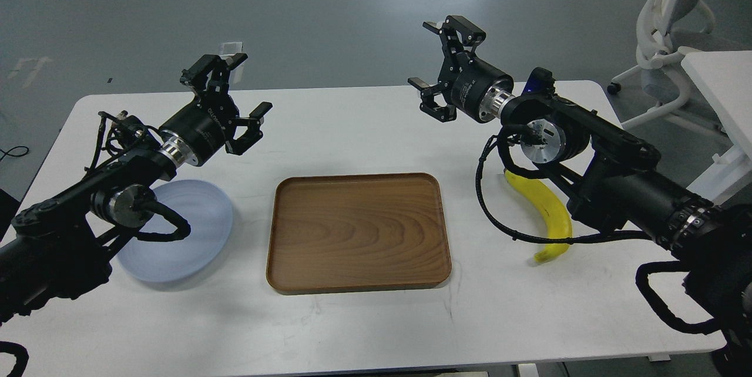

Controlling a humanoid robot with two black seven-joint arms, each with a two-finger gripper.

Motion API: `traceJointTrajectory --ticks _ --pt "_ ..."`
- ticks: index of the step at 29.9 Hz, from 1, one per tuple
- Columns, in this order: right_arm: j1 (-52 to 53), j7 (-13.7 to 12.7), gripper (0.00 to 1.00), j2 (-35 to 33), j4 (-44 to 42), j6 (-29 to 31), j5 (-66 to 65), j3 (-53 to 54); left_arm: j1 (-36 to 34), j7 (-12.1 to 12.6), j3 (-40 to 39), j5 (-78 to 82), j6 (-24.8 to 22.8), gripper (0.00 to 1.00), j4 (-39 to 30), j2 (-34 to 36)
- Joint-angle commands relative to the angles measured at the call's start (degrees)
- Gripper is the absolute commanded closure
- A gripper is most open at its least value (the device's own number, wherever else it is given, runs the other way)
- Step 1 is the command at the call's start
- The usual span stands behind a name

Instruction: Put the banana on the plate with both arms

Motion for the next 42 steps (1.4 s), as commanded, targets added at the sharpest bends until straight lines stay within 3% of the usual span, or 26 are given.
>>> traceJointTrajectory --ticks 1,6,12,14,17,24,27,35,42 --pt "-0.24 0.00 0.01 -0.28 0.28 0.00 0.01 0.02 -0.32 -0.01 0.25 0.36 0.05 0.02 0.07 0.39" --pt "-0.07 0.00 0.01 -0.28 0.37 0.00 0.01 0.02 -0.58 -0.09 0.43 2.20 1.36 0.02 0.07 0.57" --pt "-0.07 0.09 0.01 -0.19 0.19 0.09 0.01 0.02 -1.02 -0.27 0.34 22.74 12.60 0.02 -0.72 0.48" --pt "-0.07 0.09 0.01 -0.11 0.19 0.00 0.01 0.02 -1.20 -1.58 0.43 37.29 20.31 0.02 -1.42 0.57" --pt "0.02 0.09 0.01 -0.11 0.19 0.00 0.01 0.11 -1.29 -2.64 0.60 49.64 26.40 0.02 -3.70 1.88" --pt "0.11 0.09 0.01 -0.37 0.19 0.00 0.01 0.28 -0.41 -2.99 3.15 54.33 27.47 0.02 -10.82 7.95" --pt "0.02 0.09 0.01 -1.42 0.28 0.00 0.01 0.28 -1.20 -5.01 7.18 55.81 28.34 0.02 -11.18 10.23" --pt "-0.95 0.09 0.01 -3.80 0.54 0.09 0.28 1.25 -0.15 -5.63 9.74 67.59 33.53 0.02 -11.26 15.86" --pt "-3.67 -0.09 0.01 -5.29 0.72 0.35 0.36 3.62 -0.32 -7.62 17.30 67.95 40.91 0.02 -11.44 20.43"
